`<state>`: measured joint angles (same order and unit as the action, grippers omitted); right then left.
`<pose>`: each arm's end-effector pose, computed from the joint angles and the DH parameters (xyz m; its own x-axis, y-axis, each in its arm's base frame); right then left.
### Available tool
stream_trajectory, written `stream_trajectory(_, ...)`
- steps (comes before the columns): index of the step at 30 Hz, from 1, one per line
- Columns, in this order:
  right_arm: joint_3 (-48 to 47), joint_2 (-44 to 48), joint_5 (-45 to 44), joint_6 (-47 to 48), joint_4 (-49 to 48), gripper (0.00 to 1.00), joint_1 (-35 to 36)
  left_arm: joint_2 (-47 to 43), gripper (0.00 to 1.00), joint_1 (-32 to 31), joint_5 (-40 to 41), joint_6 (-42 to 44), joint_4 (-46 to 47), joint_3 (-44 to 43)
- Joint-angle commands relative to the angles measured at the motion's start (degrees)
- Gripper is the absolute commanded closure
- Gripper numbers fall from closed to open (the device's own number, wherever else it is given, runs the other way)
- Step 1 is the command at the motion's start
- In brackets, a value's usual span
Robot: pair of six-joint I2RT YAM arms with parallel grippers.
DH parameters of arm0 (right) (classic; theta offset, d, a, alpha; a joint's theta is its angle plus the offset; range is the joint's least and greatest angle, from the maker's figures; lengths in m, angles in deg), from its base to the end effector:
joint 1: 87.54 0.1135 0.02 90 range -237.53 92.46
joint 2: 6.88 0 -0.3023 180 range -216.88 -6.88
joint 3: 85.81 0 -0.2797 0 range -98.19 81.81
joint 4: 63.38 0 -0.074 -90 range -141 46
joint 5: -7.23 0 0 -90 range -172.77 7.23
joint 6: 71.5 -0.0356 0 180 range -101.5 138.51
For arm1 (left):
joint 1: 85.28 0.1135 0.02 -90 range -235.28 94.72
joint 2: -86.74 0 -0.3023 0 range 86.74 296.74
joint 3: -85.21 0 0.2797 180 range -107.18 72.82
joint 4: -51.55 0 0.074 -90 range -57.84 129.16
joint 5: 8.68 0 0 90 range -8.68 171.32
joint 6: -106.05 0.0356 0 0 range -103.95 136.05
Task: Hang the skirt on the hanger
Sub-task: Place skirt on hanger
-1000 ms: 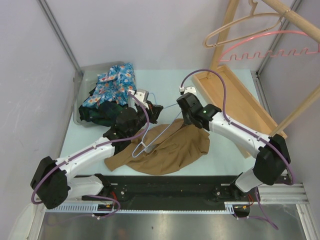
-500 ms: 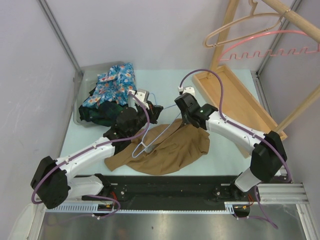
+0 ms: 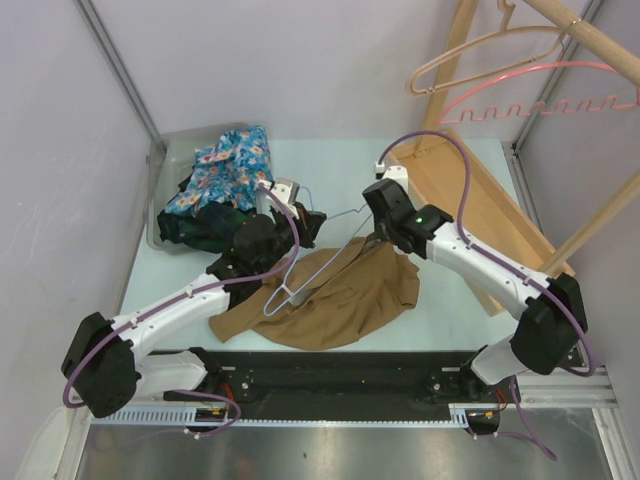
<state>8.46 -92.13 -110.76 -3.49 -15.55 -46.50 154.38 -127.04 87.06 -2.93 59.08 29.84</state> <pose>0.2720 0.2146 0.3396 -0.6417 -0.1202 -0.7575 -0.1075 0.9920 -0.0664 0.2167 -0.1887 0.3246 -0.2496 -0.2109 -0.9451 0.5363 0.7825 -0.3163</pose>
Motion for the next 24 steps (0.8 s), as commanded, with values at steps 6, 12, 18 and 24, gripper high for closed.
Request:
stream_trajectory(6,-0.4,5.0,3.8,-2.5,0.8,1.00,-5.3,-5.2,1.00,-0.3,-7.0,4.0,4.7,1.4)
stream_trajectory(12,0.2,5.5,5.7,-3.0,0.9,1.00,-6.1,-8.9,1.00,0.0,-14.1,5.0,5.2,3.9)
stream_trajectory(18,0.8,5.4,15.6,3.7,-1.4,0.93,-5.3,-8.8,1.00,0.0,-7.1,4.8,1.4,2.6)
stream_trajectory(24,0.9,2.3,15.0,10.0,-4.3,0.78,-1.3,-7.6,1.00,-0.1,-0.3,3.0,-2.5,0.2)
